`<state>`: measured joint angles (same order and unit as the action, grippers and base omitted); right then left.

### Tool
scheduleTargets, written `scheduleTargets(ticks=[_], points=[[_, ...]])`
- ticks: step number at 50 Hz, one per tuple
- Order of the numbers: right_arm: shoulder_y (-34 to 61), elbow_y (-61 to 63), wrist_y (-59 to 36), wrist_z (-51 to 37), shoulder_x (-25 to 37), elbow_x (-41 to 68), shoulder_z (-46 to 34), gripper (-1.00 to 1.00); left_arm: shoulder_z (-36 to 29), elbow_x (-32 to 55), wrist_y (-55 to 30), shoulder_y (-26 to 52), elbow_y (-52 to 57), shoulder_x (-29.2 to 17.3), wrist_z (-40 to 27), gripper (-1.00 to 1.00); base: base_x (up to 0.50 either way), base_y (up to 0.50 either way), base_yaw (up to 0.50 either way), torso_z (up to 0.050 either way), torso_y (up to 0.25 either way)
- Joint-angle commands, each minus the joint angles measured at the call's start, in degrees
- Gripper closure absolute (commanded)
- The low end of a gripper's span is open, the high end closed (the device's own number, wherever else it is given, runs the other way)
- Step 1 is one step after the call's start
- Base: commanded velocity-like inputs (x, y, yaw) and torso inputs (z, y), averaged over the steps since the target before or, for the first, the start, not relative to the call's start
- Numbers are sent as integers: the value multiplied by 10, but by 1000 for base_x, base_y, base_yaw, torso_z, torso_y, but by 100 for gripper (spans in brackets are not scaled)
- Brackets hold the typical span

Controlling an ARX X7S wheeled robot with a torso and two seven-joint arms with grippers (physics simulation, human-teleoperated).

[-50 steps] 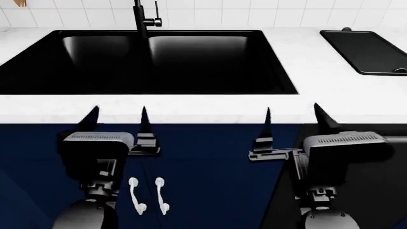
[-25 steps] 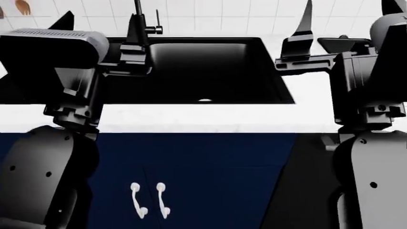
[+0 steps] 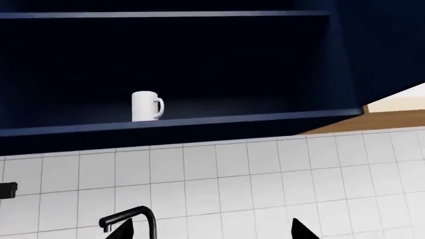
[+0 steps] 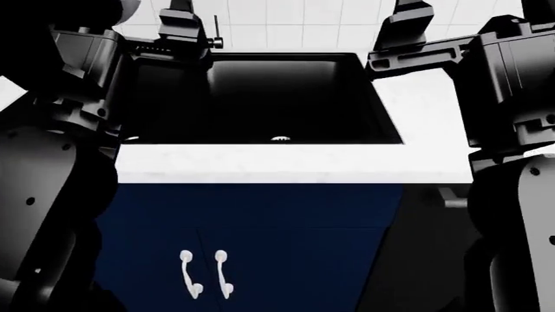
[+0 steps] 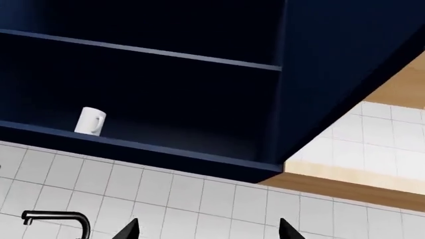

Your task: Pick the kettle from the counter and place it on the tray. Then pick the mug from the cabinet and place it on the tray. Then close the cabinet doors.

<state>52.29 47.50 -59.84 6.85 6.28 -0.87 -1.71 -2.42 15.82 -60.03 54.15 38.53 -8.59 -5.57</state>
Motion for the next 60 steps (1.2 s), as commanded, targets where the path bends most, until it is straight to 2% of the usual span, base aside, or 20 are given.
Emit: scheduleTargets(ticks=[1, 10, 20, 24, 28, 31, 33, 34, 37, 42, 45, 46, 50, 54, 57, 60], points=[[-1, 12, 12, 9, 0, 21, 10, -100, -6, 8, -21, 11, 8, -11, -1, -100, 0, 344, 0, 0, 0], [0, 4, 23, 5, -2, 29, 8, -100, -3, 8, -9, 5, 6, -17, -1, -100, 30, 318, 0, 0, 0], [2, 1, 26, -1, 1, 34, 5, -100, -6, 8, 5, 3, 0, -20, -3, -100, 290, 138, 0, 0, 0], [7, 1, 21, -5, 1, 36, 2, -100, -3, 15, -41, 70, 1, -10, -14, -100, 131, 0, 0, 0, 0], [15, 6, 10, -7, 2, 38, -4, -100, 8, 23, -130, 223, -50, 11, -31, -100, 0, 0, 0, 0, 0], [24, 10, -3, -9, 2, 40, -8, -100, 9, 23, -177, 363, -125, 28, -38, -100, 0, 0, 0, 0, 0], [30, 14, -13, -10, 2, 42, -11, -100, -3, 19, -177, 447, -196, 33, -35, -100, 0, 0, 0, 0, 0], [33, 18, -20, -10, 2, 43, -11, -100, -36, 7, -149, 481, -229, 23, -28, -100, 0, 0, 0, 0, 0], [38, 30, -35, -8, 2, 48, -6, -100, -78, -11, -94, 579, -365, 26, -7, -100, 0, 0, 0, 0, 0], [37, 46, -46, -5, 2, 58, 8, -100, -118, -40, 2, 711, -642, 57, 15, -100, 0, 0, 0, 0, 0], [37, 54, -56, -4, 4, 62, 9, -100, -154, -55, 78, 792, -854, 83, 34, -100, 0, 0, 0, 0, 0], [37, 56, -60, -4, 5, 63, 7, -100, -185, -52, 103, 808, -907, 85, 39, -100, 0, 0, 0, 0, 0], [37, 68, -77, -4, 1, 70, 13, -100, -237, -35, 141, 808, -967, 86, 33, -100, 0, 0, 0, 0, 0], [45, 80, -100, -4, 1, 75, 14, -100, -288, 22, 168, 808, -1028, 86, 33, -100, 0, 0, 0, 0, 0], [42, 79, -102, -5, 2, 77, 12, -100, -319, 90, 138, 808, -1046, 86, 22, -100, 0, 0, 0, 0, 0], [41, 72, -110, -9, 10, 76, 4, -100, -340, 120, 131, 808, -1058, 86, 13, -100, 0, 0, 0, 0, 0]])
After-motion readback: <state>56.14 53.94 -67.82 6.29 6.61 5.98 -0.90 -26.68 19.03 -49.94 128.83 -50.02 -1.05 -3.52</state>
